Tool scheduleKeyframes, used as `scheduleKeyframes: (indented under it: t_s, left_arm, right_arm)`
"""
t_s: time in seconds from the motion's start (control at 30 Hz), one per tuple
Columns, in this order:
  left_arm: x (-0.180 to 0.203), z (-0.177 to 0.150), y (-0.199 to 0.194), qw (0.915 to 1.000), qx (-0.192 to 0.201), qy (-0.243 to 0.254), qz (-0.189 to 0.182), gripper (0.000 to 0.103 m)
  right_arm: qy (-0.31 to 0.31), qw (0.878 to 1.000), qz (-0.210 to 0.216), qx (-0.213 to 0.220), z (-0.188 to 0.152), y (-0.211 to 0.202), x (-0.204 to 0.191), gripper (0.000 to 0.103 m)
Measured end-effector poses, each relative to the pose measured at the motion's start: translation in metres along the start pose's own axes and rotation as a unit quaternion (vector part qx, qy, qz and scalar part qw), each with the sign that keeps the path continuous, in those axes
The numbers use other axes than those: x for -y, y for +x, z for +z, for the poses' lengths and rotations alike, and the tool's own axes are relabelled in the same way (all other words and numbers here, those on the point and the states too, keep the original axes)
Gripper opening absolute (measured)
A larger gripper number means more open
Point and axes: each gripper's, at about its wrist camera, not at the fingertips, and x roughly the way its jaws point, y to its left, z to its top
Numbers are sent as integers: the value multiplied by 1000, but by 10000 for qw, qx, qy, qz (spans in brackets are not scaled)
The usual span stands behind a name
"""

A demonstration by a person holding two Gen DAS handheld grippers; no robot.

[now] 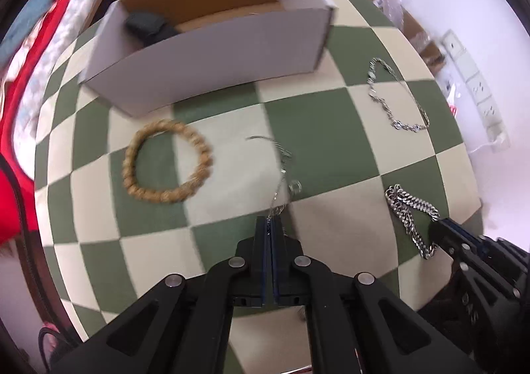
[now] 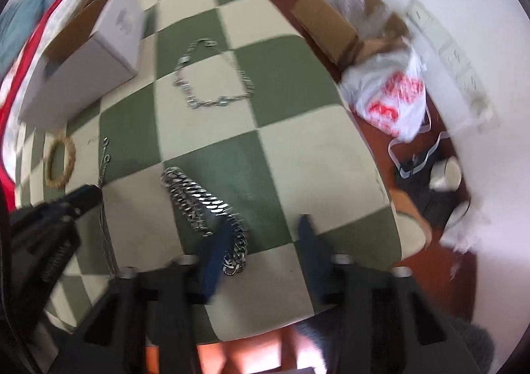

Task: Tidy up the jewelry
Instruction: 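Lower the thin chain into the box with the left tool while the right tool releases the thick bracelet there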

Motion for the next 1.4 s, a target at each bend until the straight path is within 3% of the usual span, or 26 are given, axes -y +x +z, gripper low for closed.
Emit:
scheduleKeyframes:
  t_s: [0.2,0.43,0.97,1.2,1.4]
  left_arm:
    - [-42,-7,-37,9986,157,-401,-298,0]
    - [-81,1,-83,9952,444,-658,-575,0]
    - [-88,55,-178,9892,1221,-311,-752,0]
    - [-98,97,-187,9887,1325,-175,-673,0]
    - [-113,136,-165,9926,1082,-178,-527,0]
  right_arm:
    - [338,9981,498,103,-2,-7,5,8]
    - [454,9921,1031,551,-1,-51,-3,4]
    - [-3,9806,1552,1195,36,-145,-35,4]
    - [-297,9729,1708,1528,68,-183,-60,4]
    - [-499,9698,1759,1613,112,-190,-88,4]
